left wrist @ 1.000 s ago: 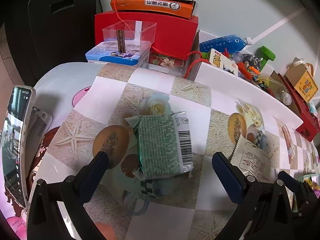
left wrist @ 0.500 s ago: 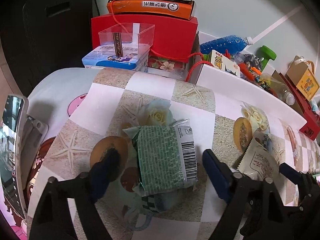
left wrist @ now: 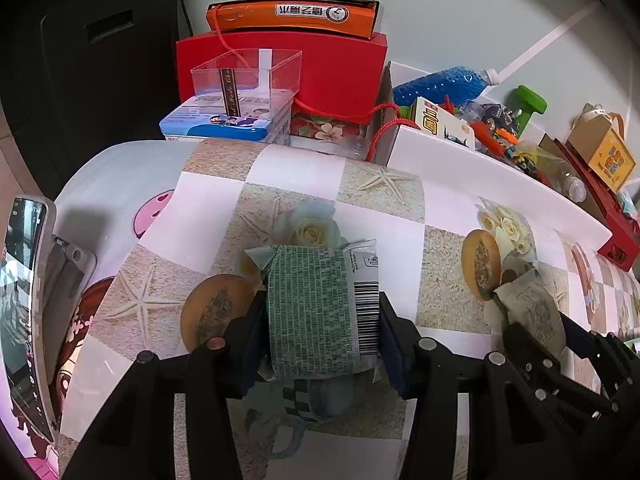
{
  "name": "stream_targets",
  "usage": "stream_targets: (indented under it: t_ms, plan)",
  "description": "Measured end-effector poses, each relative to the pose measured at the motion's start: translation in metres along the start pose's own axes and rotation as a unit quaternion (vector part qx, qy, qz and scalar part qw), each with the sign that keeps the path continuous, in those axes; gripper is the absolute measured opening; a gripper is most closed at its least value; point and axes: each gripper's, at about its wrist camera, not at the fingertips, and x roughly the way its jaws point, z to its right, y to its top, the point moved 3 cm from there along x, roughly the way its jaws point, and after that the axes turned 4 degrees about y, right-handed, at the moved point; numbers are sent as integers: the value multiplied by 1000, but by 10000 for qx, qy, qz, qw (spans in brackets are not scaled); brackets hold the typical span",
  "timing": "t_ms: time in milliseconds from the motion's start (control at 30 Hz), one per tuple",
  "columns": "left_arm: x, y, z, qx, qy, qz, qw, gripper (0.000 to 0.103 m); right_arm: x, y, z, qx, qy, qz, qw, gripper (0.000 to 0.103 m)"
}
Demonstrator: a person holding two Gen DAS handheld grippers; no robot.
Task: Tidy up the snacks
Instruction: 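Grasp the green striped pack with the left tool while the right tool grasps the white printed bag, then carry the green pack over the tray with the left tool while the right tool carries the white bag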
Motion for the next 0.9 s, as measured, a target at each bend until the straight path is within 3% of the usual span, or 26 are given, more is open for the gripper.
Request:
stream_targets:
  t_ms: [467,900]
  plan:
    - [-4,0,1,24,-54,6,10000,51,-4,0,14,297,-57,7,9995,57]
    - [-41,8,9,109,-290,398,9987,51,-50,13,16,387,-40,546,9978,57]
